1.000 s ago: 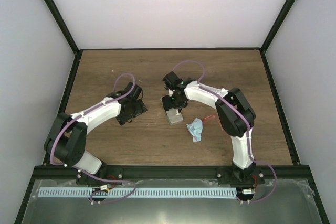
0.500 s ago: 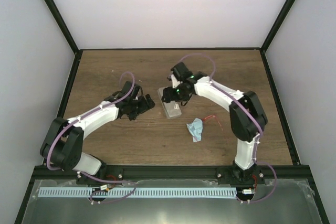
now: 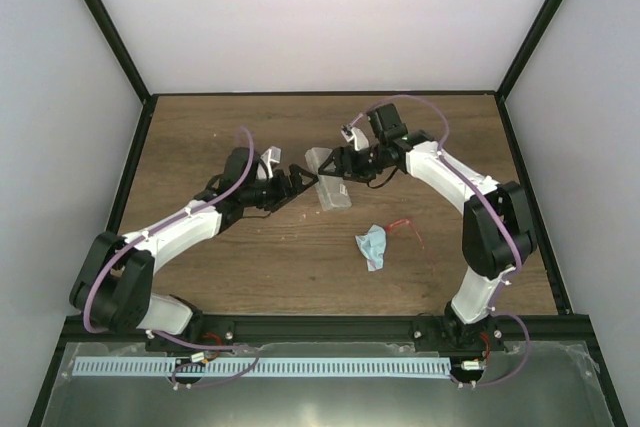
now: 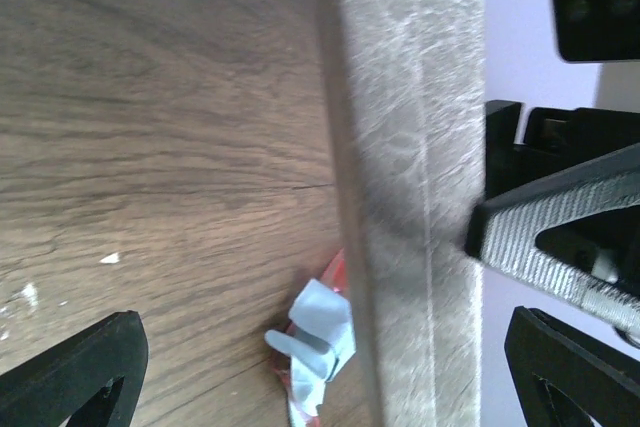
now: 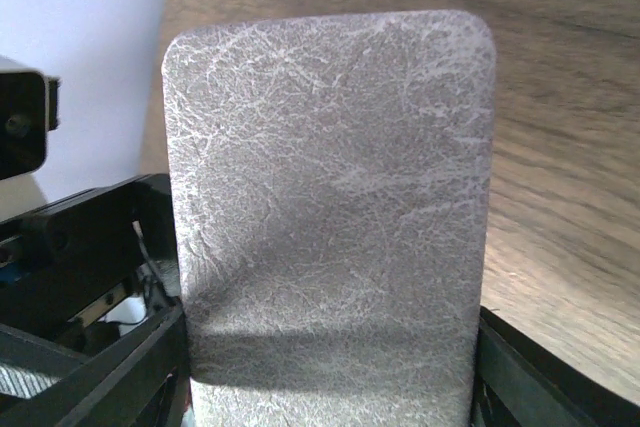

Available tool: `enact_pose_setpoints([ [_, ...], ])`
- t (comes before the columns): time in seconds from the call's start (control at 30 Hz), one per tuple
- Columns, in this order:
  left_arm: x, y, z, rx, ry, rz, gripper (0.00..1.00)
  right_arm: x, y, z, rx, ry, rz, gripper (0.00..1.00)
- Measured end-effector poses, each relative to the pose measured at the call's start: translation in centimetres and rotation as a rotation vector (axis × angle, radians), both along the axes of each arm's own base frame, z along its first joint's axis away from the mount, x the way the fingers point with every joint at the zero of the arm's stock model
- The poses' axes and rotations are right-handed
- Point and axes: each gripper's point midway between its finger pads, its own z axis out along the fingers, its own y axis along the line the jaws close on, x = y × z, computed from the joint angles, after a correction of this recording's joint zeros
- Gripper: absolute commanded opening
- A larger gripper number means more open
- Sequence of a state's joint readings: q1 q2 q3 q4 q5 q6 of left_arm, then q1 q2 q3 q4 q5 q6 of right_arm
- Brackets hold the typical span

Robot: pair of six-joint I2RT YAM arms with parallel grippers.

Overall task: Organize the sunglasses
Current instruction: Open the sunglasses case.

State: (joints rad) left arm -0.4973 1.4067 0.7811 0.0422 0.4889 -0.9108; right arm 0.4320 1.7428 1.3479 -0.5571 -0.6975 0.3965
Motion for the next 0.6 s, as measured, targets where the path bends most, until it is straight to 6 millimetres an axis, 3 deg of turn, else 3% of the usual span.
enact_pose_setpoints([
  [0.17,0.0,-0.8,1.2,-0.044,-0.038,-0.037,1.0,-0.6,0.9,1.0,0.068,0.008,0.043,0.59],
  [0.6,0.4,-0.8,0.3,-0.03,-0.035,-0.034,1.0,0.0,0.4,2.1,0.14,0.033,0.035,0.59],
])
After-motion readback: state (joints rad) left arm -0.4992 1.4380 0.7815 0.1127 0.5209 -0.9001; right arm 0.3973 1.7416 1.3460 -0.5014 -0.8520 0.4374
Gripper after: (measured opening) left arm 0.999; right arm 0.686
